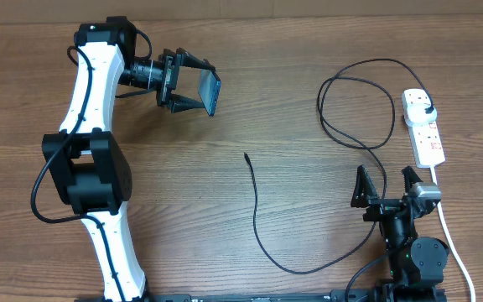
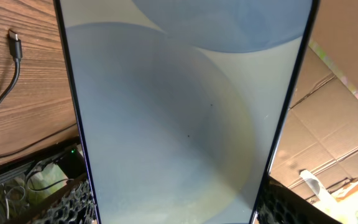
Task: Plug charger to phone and switch on socket
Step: 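Lift the phone with the left gripper and tilt it upright, then move the right gripper toward the phone held by the left gripper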
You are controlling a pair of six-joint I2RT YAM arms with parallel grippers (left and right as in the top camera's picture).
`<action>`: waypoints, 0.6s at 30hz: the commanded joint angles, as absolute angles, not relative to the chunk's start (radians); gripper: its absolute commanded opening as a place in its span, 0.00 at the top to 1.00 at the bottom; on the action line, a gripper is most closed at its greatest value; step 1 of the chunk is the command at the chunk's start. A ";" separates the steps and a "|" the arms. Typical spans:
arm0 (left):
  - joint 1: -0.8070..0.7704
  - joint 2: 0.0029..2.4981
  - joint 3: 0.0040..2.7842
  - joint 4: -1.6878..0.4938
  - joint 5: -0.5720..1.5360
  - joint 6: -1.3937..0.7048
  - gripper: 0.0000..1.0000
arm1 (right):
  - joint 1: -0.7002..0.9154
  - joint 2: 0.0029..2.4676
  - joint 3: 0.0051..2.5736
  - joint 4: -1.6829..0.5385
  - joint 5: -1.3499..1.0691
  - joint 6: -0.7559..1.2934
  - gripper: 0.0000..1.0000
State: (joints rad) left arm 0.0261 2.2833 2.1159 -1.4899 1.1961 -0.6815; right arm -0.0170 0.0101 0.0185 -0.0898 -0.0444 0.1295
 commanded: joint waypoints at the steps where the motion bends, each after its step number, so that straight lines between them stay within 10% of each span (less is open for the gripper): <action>1: 0.019 2.240 2.143 -1.492 1.227 -0.685 0.96 | -0.010 0.003 0.008 -0.083 -0.035 0.122 0.00; 18: 0.018 2.240 2.143 -1.492 1.191 -0.685 0.96 | -0.010 0.003 0.008 -0.083 -0.035 0.122 0.00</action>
State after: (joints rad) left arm 0.0261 2.2833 2.1159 -1.4895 1.1915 -0.6815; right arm -0.0170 0.0101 0.0185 -0.0895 -0.0444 0.1295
